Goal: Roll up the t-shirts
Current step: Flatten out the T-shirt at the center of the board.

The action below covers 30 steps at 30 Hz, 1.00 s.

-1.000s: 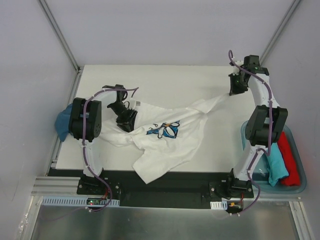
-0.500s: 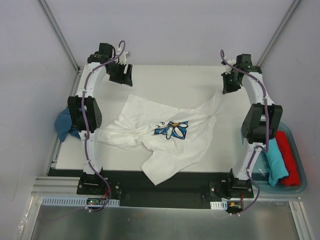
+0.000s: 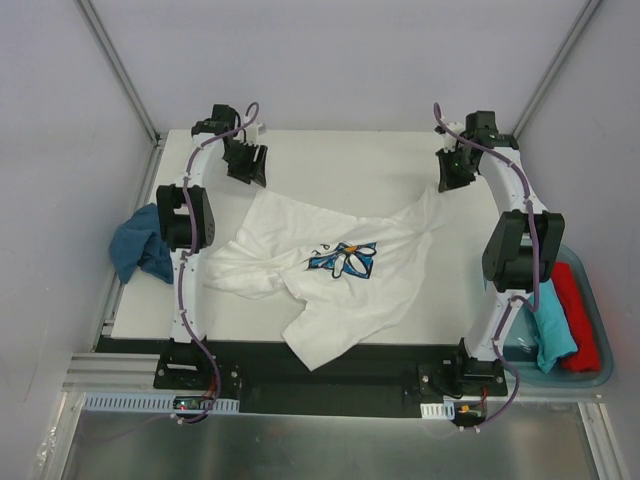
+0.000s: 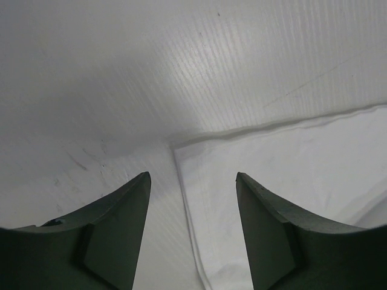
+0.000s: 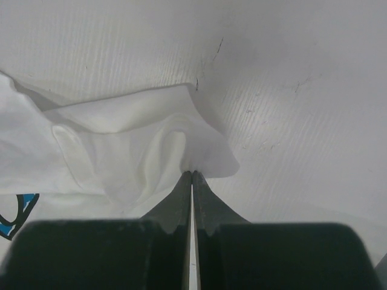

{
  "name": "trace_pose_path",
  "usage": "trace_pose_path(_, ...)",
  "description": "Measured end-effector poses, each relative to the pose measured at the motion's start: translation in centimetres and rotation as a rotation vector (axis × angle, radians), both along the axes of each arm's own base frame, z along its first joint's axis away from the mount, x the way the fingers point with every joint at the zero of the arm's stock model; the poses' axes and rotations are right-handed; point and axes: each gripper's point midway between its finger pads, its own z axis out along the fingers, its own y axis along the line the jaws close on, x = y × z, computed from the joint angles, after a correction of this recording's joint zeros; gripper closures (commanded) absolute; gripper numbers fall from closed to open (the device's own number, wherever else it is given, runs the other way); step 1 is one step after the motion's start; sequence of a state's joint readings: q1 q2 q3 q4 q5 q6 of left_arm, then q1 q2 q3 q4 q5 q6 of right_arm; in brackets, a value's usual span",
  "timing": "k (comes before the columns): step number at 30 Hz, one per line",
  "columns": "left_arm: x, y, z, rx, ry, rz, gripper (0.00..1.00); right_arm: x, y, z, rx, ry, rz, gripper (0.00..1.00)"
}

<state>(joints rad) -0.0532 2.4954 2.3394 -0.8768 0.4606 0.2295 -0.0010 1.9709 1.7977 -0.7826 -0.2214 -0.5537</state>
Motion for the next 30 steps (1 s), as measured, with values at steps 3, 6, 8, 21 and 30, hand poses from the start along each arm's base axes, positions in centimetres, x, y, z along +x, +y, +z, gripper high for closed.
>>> trace_pose_path(3, 0.3, -0.3, -0.1, 0.000, -0.009, -0.008, 0.48, -0.5, 0.1, -0.3, -0.006, 0.012, 0.003, 0.99)
trace_pose_path(6, 0.2, -0.4, -0.5, 0.001, -0.003, -0.013, 0.50, -0.8, 0.3, -0.7, -0.018, 0.023, 0.012, 0.99)
trace_pose_path(8, 0.2, -0.4, -0.9, 0.002, 0.004, -0.014, 0.50, -0.8, 0.5, -0.8, -0.025, 0.025, 0.017, 0.99)
trace_pose_path(21, -0.2, -0.9, -2.9, 0.009, 0.034, -0.038, 0.75, -0.8, 0.7, -0.9, -0.052, 0.022, 0.027, 0.99)
trace_pose_path(30, -0.3, -2.1, -3.2, 0.031, 0.023, -0.076, 1.00, -0.8, 0.9, -0.9, -0.063, 0.021, 0.038, 0.99)
